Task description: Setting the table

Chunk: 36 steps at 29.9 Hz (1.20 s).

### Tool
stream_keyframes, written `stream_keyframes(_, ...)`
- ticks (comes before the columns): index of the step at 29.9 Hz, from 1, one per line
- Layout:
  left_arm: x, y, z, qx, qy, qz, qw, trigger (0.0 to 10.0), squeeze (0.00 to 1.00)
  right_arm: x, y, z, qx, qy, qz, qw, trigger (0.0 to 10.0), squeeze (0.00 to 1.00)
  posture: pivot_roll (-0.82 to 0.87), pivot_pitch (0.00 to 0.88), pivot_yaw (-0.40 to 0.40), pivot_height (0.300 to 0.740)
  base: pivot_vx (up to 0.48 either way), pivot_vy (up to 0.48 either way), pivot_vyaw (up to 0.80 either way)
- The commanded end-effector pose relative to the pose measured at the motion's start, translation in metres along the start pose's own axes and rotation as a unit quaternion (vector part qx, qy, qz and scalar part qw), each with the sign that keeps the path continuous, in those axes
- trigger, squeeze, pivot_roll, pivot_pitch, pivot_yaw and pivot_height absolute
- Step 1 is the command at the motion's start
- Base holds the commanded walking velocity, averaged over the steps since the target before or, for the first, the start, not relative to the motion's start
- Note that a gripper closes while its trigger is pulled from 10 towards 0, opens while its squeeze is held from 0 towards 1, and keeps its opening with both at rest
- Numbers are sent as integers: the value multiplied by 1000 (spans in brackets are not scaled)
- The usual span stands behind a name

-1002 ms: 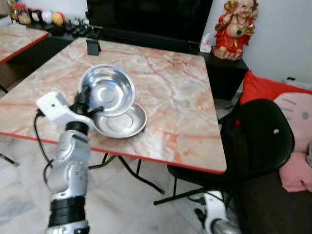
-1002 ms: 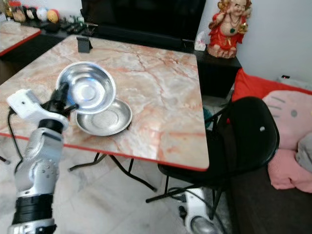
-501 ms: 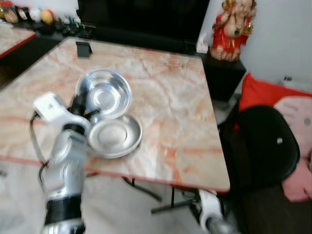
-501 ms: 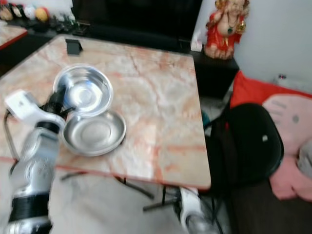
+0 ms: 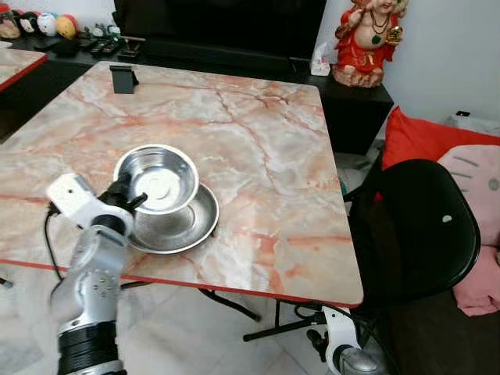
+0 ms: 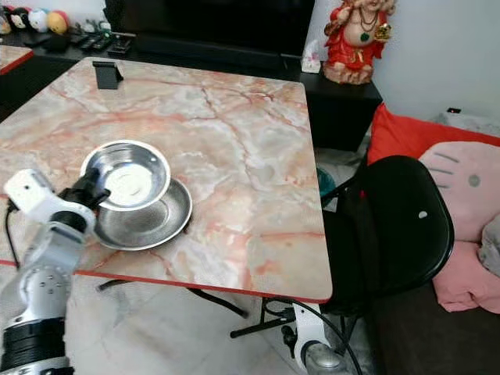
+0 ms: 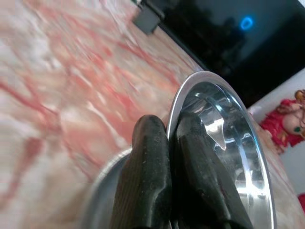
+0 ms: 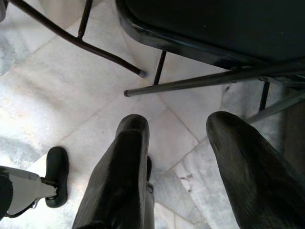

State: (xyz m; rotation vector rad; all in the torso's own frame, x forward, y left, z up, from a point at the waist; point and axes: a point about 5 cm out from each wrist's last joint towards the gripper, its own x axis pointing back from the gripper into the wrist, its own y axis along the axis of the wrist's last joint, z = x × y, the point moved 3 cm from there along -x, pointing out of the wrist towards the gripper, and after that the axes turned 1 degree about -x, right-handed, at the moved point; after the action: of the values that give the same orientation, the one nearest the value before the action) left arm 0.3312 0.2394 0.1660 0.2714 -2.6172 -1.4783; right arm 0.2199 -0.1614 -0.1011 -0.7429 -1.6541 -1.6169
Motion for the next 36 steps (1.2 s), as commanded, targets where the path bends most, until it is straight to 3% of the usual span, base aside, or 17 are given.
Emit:
stream_keyframes(1,1,-3,-1,-8,-2,13,1000,10000,0,0,-1,-4,5,-4,4,1000,10000,0,42,20,-92,740,0,0,0)
stream_keyframes(5,-1,-10,0,-8,-5,33,999,10000,0,1,-1,-4,6,-6,4,1000,10000,0,38,17,-92,740,0,0,0)
stream_keyframes(14,-11,-17,-14,-2,-22,48,999,10000,0,1,-2,-4,7,-6,5,1000,10000,0,31,3,-95,740,0,0,0)
stream_keyframes(24,-13,-26,-7,-33,-7,78,996,10000,0,1,-2,-4,6,-5,5,1000,10000,0,32,0,-92,740,0,0,0)
stream_keyframes(36,-11,-33,-5,-39,-6,88,995,10000,0,1,-3,-3,5,-4,6,1000,10000,0,33,3,-90,740,0,0,0)
